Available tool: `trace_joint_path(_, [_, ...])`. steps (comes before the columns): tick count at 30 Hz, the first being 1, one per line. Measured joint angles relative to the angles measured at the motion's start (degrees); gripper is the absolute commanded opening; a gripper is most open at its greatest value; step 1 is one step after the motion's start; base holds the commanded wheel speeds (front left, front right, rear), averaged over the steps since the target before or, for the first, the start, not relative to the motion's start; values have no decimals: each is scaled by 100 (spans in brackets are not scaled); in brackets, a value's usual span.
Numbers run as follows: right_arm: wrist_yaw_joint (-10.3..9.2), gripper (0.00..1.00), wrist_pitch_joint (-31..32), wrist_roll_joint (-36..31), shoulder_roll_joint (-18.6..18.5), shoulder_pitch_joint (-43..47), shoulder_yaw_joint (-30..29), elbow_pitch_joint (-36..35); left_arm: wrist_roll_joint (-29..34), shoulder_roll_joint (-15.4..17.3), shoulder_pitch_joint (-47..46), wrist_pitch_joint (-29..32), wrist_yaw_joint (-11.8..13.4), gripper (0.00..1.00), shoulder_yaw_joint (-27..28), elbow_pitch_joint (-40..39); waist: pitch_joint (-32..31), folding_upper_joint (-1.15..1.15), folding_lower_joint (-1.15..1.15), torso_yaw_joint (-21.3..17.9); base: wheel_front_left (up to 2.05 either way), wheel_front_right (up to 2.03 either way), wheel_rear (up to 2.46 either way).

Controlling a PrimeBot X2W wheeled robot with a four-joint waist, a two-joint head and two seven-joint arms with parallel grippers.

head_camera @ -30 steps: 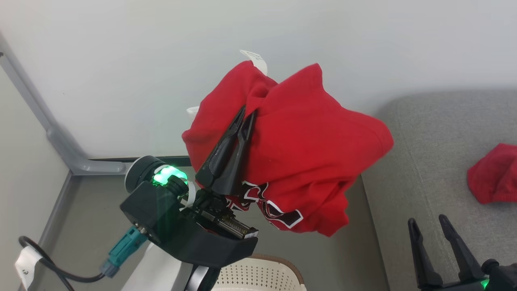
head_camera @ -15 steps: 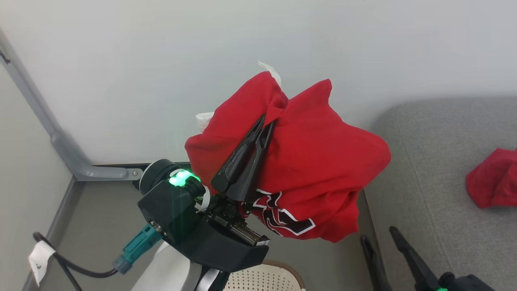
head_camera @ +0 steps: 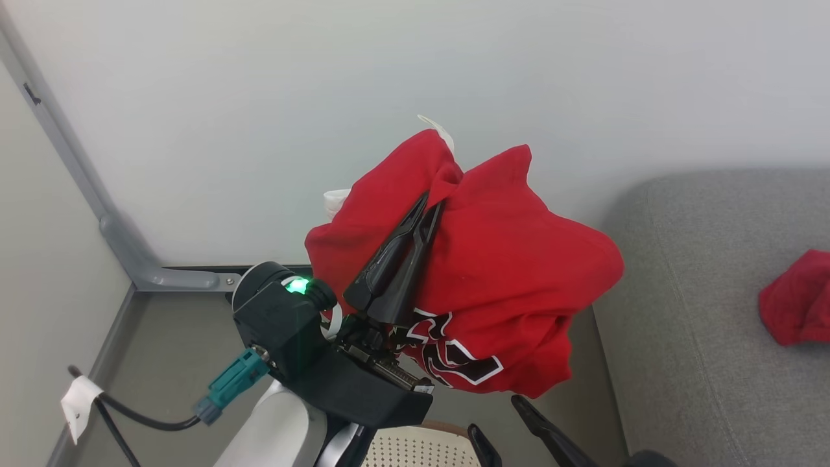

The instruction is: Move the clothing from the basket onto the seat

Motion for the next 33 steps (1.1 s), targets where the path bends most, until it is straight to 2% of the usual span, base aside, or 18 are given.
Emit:
trace_joint_path(5, [8, 100, 35, 3, 1, -91, 289, -158, -2, -3, 0, 20, 44, 0, -24, 11, -15, 0, 0, 30, 0, 0, 0])
trace_joint_path(15, [47, 100, 74, 66, -5, -450, 347, -397, -53, -5, 0, 79, 49, 0, -60, 44, -29, 0, 0, 88, 0, 0, 0])
trace_joint_path(26, [48, 100, -116, 186, 165, -1098, 264, -136, -53, -11, 1, 171, 52, 0, -168, -18, 3, 0, 0, 154, 0, 0, 0])
trace_joint_path(27, [48, 64, -127, 201, 181, -1138, 264, -94, -53, -11, 1, 171, 62, 0, -172, -27, 7, 0, 0, 161, 0, 0, 0])
trace_joint_path(28, [48, 40, -131, 223, 194, -1190, 264, -36, -53, -11, 1, 172, 76, 0, -181, -41, 10, 0, 0, 168, 0, 0, 0])
trace_joint_path(29, [48, 11, -138, 223, 207, -1227, 261, 8, -53, -11, 1, 176, 77, 0, -186, -53, 13, 1, 0, 175, 0, 0, 0])
trace_joint_path(30, [48, 0, -178, 225, 211, -1255, 264, 48, -53, -11, 1, 176, 76, 0, -196, -59, 15, 0, 0, 182, 0, 0, 0])
trace_joint_path(33, [48, 0, -216, 275, 213, -1319, 258, 196, -53, -11, 1, 178, 76, 0, -221, -79, 26, 0, 0, 213, 0, 0, 0])
